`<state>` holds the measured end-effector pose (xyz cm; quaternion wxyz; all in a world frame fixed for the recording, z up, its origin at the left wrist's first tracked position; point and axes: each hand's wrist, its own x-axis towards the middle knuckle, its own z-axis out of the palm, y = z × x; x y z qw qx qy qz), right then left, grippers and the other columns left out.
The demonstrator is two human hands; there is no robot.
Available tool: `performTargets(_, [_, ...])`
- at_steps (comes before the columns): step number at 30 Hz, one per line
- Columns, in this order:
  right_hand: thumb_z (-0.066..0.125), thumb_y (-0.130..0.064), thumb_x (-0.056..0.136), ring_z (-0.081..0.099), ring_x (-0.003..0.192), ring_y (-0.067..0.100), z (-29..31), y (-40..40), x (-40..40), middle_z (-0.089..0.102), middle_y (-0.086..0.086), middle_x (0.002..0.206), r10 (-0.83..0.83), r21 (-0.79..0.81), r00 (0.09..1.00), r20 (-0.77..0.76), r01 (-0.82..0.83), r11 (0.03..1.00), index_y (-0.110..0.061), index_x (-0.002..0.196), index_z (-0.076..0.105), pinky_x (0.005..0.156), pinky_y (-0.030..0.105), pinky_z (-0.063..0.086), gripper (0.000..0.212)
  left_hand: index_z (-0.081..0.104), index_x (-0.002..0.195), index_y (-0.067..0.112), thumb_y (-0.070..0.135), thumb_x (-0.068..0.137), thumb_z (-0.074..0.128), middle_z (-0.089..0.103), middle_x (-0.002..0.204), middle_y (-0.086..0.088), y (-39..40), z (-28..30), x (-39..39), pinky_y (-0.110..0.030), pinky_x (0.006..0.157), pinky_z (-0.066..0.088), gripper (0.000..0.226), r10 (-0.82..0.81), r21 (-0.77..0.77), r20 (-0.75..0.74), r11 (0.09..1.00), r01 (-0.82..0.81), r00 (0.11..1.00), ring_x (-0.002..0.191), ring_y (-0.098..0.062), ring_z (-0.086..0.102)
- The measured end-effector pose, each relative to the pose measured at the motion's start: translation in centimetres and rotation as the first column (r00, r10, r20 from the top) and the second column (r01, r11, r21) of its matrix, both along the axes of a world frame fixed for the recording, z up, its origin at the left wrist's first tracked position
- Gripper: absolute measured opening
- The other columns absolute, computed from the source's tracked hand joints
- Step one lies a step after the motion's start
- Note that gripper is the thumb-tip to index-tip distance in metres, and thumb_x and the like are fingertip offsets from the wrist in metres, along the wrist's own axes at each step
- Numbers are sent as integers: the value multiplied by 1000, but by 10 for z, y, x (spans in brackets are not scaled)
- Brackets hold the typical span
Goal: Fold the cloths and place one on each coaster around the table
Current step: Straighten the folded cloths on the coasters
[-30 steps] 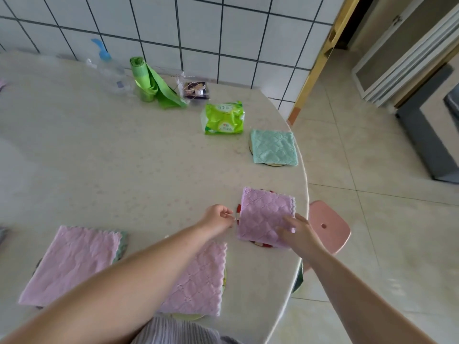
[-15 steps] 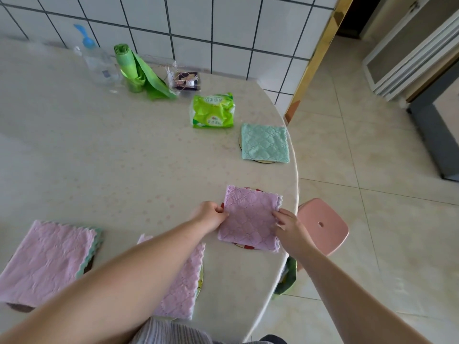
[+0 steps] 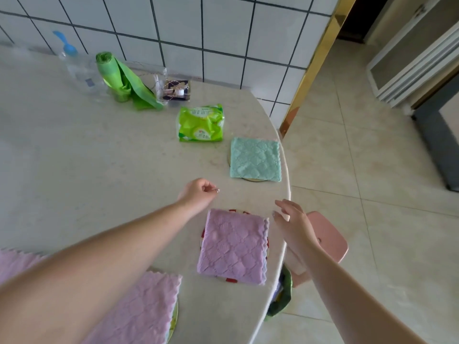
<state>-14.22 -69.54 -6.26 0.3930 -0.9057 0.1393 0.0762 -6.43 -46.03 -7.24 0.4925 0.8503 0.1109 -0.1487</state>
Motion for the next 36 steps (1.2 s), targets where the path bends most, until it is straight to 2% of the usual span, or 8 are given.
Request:
performTargets(6, [55,-28,89,42,128,16,-2,-15,68,29,-2,149,39,24,996,-81,-37,999,-26,141,38,98,39,45,54,52,68,19,12,86,60,53,65,-1,-35,7,57,-19,46,42,21,50,-82,-89,995,-58,995,69,-19,53])
performTargets(12, [57,-21,87,56,93,15,-18,-18,99,48,7,128,-3,89,997,-80,10,996,-22,132,51,75,28,48,45,55,84,13,19,84,66,58,66,-3,-50,-10,85,-26,50,48,12,105,-127,-159,984,-126,982,60,-19,55])
performTargets(16, [57,-21,87,52,69,9,-24,-24,111,56,7,111,-27,100,996,-80,35,994,-24,127,55,52,17,35,41,57,95,12,16,82,68,59,76,-2,-51,-14,96,-31,56,50,18,98,-126,-122,986,-113,988,65,-19,57])
performTargets(20, [57,-23,87,57,79,18,-27,-26,121,61,9,112,-39,88,993,-115,49,995,-25,126,57,56,21,36,39,57,100,12,12,76,74,60,85,-2,-52,-14,101,-34,72,51,29,59,-96,-90,993,-68,994,77,-19,57])
performTargets(23, [56,-23,88,57,81,18,-26,-26,120,61,7,112,-46,80,992,-115,56,995,-24,125,58,65,22,36,38,58,106,5,3,75,72,58,82,-1,-53,-13,103,-29,72,49,35,19,-101,-46,995,-24,999,80,-17,56])
performTargets(28, [52,-14,89,52,78,15,-22,-20,112,59,1,103,-45,79,997,-60,50,996,-21,123,61,61,25,35,36,56,107,-3,-8,74,67,57,86,-7,-55,-15,106,-4,58,39,36,38,-55,96,998,-33,995,78,-19,53])
performTargets(32, [49,-15,90,56,97,17,-22,-17,103,55,-2,118,-75,87,996,-52,80,993,-26,123,60,73,24,37,36,51,112,8,-6,72,63,54,82,3,-55,-16,104,-20,64,44,44,-28,-13,119,999,29,993,74,-15,53])
performTargets(36, [53,-16,90,52,96,10,-20,-23,113,52,1,121,-66,79,998,3,65,995,-26,117,63,78,22,38,31,52,125,17,7,75,64,61,109,-6,-59,-15,113,-34,84,51,52,-45,-36,142,998,51,989,90,-19,60])
